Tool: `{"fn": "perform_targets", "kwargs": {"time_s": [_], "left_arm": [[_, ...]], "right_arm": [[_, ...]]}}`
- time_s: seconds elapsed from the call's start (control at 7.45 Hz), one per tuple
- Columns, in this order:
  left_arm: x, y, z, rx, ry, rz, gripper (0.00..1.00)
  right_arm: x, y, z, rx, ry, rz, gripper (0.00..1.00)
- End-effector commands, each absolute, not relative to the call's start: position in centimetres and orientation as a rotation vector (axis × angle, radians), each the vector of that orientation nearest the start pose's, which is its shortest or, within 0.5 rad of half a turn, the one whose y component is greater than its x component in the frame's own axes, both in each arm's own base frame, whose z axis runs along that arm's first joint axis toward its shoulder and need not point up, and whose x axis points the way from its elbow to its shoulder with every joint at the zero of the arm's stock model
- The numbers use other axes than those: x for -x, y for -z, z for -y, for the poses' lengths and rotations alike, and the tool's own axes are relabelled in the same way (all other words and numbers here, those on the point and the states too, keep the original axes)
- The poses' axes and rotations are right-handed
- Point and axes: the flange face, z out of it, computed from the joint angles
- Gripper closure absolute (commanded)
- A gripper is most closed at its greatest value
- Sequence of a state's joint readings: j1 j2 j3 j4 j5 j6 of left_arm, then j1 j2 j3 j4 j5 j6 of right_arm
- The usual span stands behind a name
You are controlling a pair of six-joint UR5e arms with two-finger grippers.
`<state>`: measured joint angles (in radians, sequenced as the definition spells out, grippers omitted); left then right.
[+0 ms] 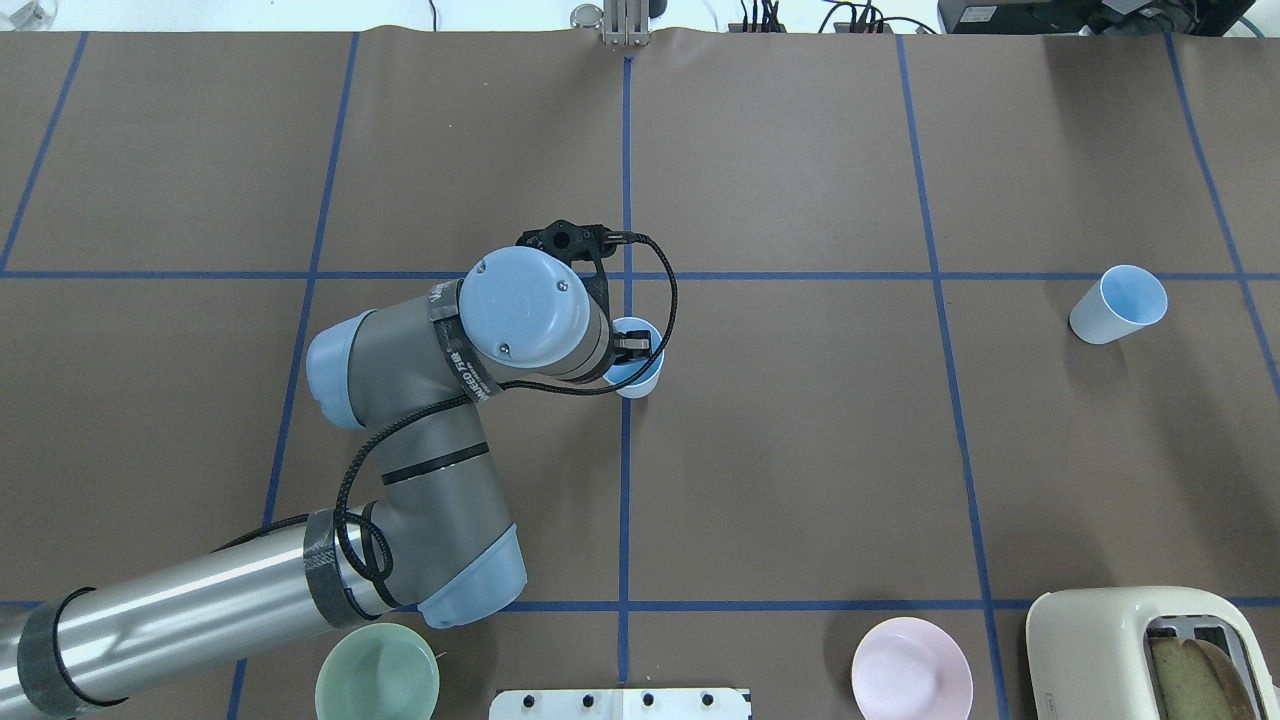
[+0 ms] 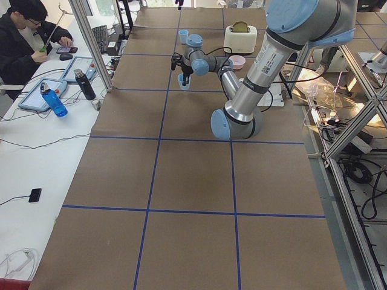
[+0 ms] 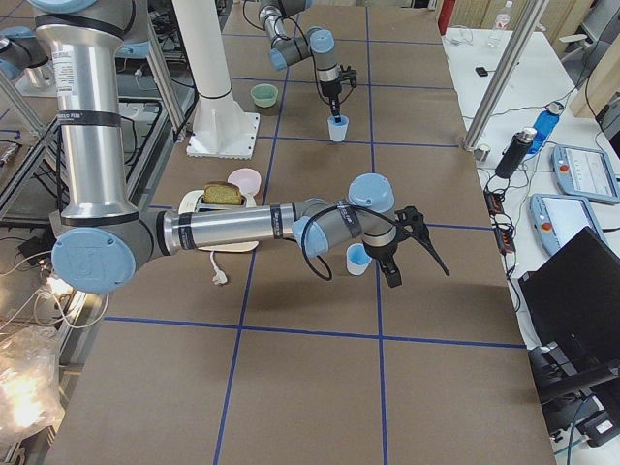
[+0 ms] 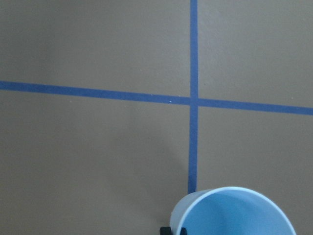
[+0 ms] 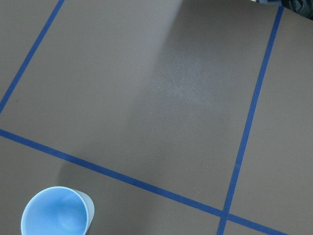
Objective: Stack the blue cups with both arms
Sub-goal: 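Carry the held cup with the left gripper to the table's center, then set the cup down at the center and open the left gripper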
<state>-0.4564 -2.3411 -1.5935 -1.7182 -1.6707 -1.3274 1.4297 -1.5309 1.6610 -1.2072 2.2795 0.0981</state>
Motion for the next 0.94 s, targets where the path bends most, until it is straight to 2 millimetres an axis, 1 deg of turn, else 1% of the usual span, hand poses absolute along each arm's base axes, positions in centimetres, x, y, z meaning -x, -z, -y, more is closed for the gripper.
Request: {"fn": "perform_targets", "kwargs": {"time_s": [0.0,0.13,0.27,0.54,0.67,0.81], "left_arm": [[-58.9,-16.9,41.7,-0.237,0.140,-0.908,0.98],[-59.2,-17.0,41.5,-0.235,0.135,-0.907,0.85],[-59.5,-17.2,41.2,-0.232,0.131,-0.903,0.77],[-59.8,-17.5,41.3,-0.241,0.135,-0.891,0.74],[-59.2,-16.8,41.3,-0.247,0.134,-0.909,0.48],[-57.6,-15.0,41.1,-0.262,0.134,-0.950,0.24]], "right_arm": [[0.7,-55.6,53.4,-0.386,0.215,0.746,0.00],[0.7,-55.6,53.4,-0.386,0.215,0.746,0.00],[0.7,-55.6,53.4,-0.384,0.214,0.746,0.00],[0.7,-55.7,53.4,-0.384,0.214,0.746,0.00],[0.6,-55.6,53.4,-0.385,0.213,0.746,0.00],[0.7,-55.7,53.4,-0.384,0.214,0.746,0.00]]}}
